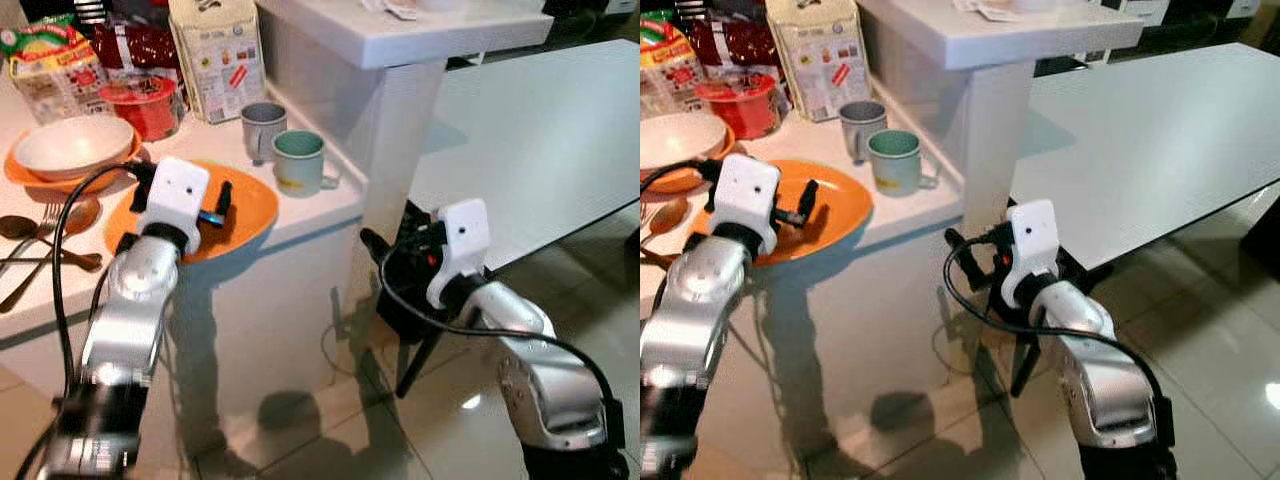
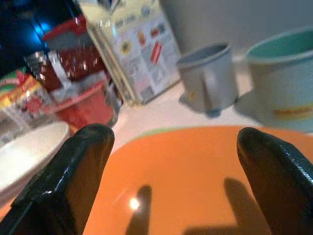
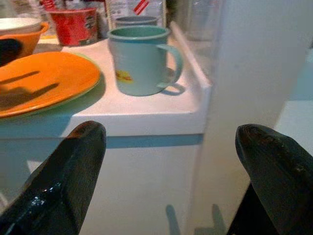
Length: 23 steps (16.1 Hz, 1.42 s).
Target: Setting the table
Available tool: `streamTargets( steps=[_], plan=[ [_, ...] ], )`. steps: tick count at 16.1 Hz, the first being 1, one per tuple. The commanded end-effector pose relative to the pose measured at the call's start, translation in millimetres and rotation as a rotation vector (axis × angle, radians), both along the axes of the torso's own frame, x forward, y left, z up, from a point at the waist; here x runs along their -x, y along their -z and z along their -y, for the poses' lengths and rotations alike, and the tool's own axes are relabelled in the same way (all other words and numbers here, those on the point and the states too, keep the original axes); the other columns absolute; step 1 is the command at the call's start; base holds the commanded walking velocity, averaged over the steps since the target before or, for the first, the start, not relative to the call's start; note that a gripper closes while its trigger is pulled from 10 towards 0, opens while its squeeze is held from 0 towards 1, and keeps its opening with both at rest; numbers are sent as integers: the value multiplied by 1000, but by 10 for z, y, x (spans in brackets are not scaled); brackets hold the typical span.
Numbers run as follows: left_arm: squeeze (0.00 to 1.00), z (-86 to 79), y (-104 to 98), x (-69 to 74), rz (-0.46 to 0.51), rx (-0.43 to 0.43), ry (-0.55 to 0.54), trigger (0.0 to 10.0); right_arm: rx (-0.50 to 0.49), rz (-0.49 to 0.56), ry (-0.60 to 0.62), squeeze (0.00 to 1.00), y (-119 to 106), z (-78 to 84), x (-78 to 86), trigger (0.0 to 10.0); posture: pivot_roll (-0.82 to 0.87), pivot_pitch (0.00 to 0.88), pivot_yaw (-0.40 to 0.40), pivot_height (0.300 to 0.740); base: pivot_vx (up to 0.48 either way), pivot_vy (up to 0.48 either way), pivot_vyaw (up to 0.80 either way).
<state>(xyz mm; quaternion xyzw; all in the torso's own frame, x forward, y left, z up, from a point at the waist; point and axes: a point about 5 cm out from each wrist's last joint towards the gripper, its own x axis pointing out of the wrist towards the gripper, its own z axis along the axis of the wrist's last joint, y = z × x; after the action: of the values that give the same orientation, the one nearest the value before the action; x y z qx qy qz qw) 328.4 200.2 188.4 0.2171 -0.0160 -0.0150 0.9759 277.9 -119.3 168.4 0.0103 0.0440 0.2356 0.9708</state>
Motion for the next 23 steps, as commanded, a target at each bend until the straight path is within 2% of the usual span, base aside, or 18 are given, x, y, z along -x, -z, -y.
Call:
streamTargets(
  steps=[1,5,8,9,11,14,23],
  plan=[
    [0,-55,-67,-122,-31,-10,10,10000,3,-48,-32,0,5,26,-60,10000,-46,0,-23,740,0,0,0],
    [0,-117,-139,-361,-125,-67,77,10000,95,-83,-165,0,16,-45,-145,10000,-50,0,-21,740,0,0,0],
    [0,-224,-125,-419,-242,-111,126,10000,141,-140,-241,0,56,-70,-161,10000,-52,0,-29,740,0,0,0],
    [0,-236,-113,-419,-266,-108,134,10000,134,-147,-249,0,54,-76,-165,10000,-50,0,-33,740,0,0,0],
    [0,-268,-62,-416,-347,-53,159,10000,37,-161,-274,0,8,-115,-207,10000,-44,0,-43,740,0,0,0],
    [0,-286,-9,-401,-401,-72,188,10000,34,-162,-295,0,-3,-144,-211,10000,-42,0,-48,740,0,0,0],
    [0,-13,3,-391,-440,-7,339,10000,-11,-154,-320,0,-58,-264,-271,10000,-42,0,-65,740,0,0,0]
  ],
)
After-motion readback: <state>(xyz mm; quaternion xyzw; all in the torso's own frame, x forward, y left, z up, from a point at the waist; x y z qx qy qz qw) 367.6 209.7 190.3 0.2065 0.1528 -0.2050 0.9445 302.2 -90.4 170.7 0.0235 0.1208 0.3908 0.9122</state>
